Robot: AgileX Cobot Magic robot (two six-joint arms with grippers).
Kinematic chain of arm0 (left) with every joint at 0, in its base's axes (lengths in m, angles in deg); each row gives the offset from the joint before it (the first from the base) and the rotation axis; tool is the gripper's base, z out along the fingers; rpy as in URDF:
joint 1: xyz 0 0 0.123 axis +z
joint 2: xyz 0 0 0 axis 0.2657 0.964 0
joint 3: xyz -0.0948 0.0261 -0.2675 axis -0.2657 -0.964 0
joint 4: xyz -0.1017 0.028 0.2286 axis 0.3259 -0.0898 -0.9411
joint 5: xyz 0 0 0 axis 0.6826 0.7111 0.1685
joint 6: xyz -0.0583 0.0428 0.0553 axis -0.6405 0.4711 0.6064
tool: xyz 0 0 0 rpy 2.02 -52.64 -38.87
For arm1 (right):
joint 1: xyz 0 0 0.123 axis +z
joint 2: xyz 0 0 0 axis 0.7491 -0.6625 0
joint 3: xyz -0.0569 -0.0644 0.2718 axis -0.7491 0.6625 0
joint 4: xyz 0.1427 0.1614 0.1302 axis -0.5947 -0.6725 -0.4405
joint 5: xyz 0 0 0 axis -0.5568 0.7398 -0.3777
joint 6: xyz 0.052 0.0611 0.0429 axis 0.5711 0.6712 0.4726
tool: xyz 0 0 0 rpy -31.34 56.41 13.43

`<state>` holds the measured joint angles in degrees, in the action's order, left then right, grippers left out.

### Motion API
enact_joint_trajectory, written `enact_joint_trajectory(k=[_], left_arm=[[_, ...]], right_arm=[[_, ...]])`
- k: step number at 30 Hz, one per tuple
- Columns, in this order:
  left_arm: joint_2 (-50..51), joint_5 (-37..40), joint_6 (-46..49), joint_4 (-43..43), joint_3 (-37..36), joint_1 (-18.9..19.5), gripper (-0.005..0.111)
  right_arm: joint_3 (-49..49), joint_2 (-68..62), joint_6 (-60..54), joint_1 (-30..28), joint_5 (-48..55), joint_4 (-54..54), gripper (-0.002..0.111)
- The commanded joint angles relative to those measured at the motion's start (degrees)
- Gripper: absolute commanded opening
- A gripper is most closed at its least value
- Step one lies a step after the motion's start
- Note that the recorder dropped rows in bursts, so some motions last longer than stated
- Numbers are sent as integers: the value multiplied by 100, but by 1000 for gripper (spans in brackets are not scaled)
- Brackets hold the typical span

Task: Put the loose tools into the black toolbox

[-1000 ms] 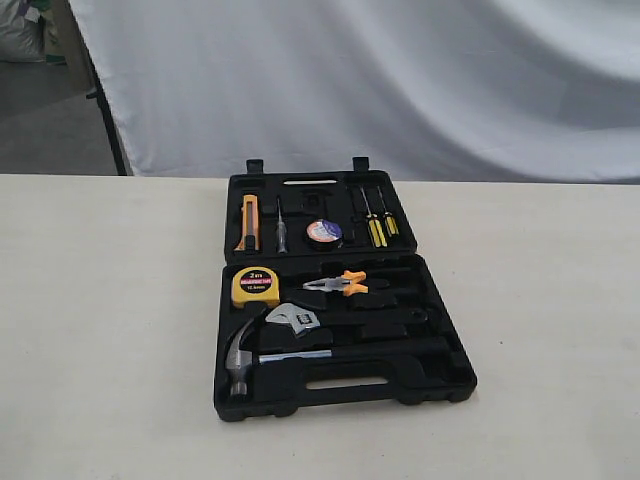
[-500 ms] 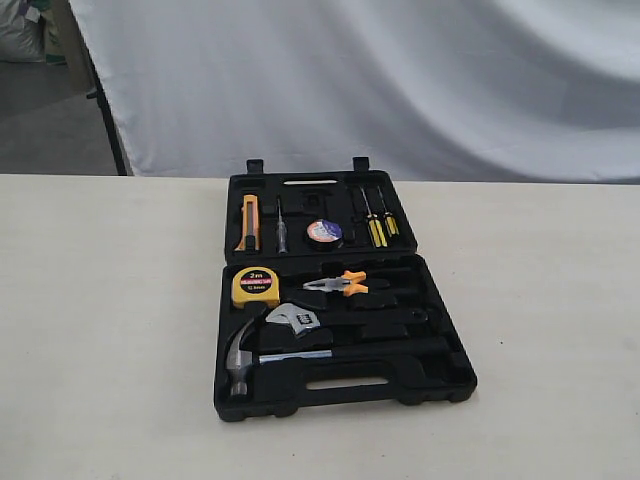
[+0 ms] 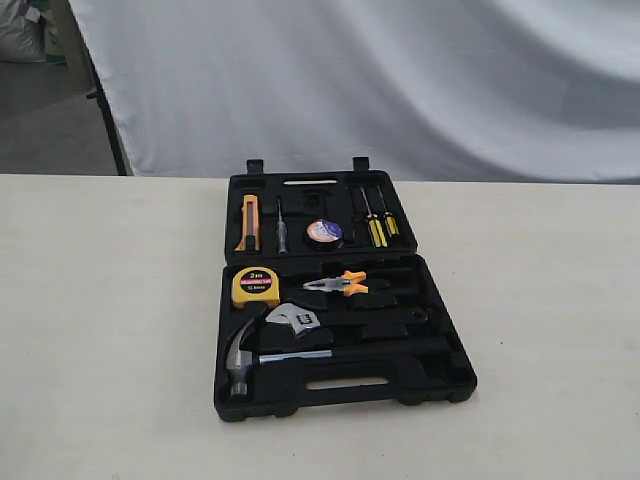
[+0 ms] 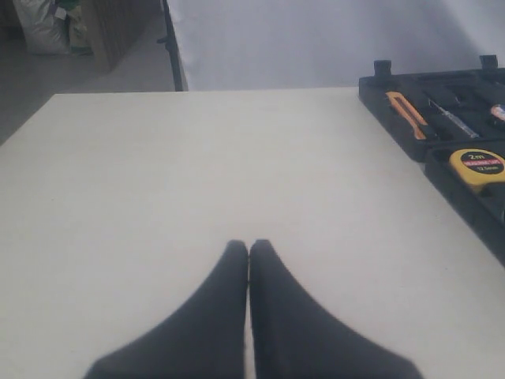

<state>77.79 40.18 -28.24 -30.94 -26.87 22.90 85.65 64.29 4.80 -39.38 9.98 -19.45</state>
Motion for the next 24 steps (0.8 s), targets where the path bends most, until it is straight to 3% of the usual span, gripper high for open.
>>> enact_joint_trajectory(k=[1,8,13,24], left_arm=[[-18,-41,-27,-25,15,145,1],[-18,-41,-27,-25,15,145,1],[-18,-41,-27,-25,15,145,1],[-18,-41,-27,-25,15,145,1]], right_arm=[[16,38,-64,-43,17,70,0],[16,38,-156,-43,17,-18,0],[16,38,-1209,-43,17,-638,0],[16,38,-1210,-43,17,-649,0]])
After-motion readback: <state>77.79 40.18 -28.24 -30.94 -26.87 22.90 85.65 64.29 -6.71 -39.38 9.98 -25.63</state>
